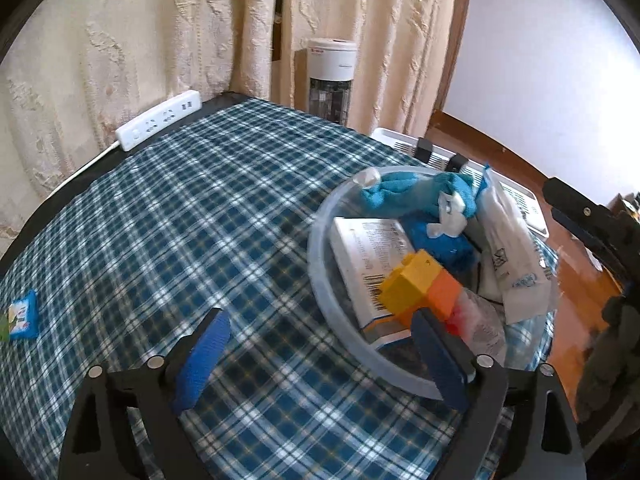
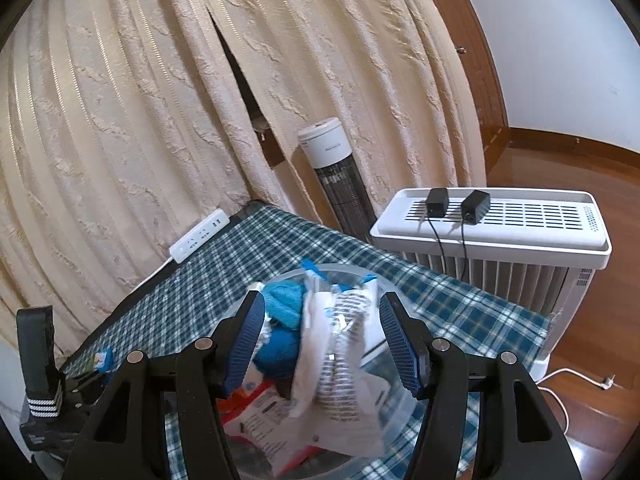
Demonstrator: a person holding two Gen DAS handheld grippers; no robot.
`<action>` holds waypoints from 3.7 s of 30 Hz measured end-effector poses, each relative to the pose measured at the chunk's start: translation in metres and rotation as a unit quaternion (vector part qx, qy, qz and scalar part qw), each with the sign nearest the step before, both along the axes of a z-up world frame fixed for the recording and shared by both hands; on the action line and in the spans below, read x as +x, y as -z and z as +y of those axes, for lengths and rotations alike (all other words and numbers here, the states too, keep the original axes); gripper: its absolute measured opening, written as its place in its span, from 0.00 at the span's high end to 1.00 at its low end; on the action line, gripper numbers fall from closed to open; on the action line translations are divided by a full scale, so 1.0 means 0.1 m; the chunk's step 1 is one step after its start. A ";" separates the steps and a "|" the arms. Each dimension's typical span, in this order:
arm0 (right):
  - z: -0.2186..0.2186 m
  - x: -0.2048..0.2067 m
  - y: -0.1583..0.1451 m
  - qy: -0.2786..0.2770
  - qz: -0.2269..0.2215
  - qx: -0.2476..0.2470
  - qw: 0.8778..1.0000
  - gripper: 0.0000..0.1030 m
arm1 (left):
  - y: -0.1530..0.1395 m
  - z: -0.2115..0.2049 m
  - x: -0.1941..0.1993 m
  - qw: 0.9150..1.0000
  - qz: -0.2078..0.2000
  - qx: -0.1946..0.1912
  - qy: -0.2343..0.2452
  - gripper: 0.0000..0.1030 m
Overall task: Organize objects
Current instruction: 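Lower the orange-yellow block into the bowl and open the left tool, then withdraw both open tools from the bowl toward the remaining items, then grasp the blue cracker pack with the right tool and lift it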
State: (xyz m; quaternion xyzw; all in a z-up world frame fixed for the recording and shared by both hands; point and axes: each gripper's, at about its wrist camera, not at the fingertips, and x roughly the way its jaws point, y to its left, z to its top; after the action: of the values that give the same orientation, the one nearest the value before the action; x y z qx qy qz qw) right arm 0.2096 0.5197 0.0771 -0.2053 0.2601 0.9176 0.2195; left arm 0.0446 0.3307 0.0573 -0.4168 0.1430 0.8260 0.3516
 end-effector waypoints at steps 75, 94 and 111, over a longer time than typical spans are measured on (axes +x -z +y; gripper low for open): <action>-3.57 -3.33 0.49 -0.433 -0.126 0.087 0.888 0.33 | 0.21 -3.46 -1.23 0.914 0.016 0.006 -0.406 0.03; -3.84 -3.98 0.76 -0.521 -0.162 0.048 0.837 0.33 | 0.33 -3.71 -1.40 0.896 -0.010 0.002 -0.444 0.03; -4.01 -3.77 0.82 -0.526 -0.176 0.109 0.825 0.33 | 0.28 -3.79 -1.41 0.890 -0.011 0.008 -0.456 0.03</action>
State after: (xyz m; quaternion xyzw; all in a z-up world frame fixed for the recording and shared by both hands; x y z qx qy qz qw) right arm -0.1674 0.1186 -0.0048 -0.4441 -0.0325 0.8644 -0.2336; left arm -0.0967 -0.0486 0.0289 -0.4426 -0.0730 0.8918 -0.0590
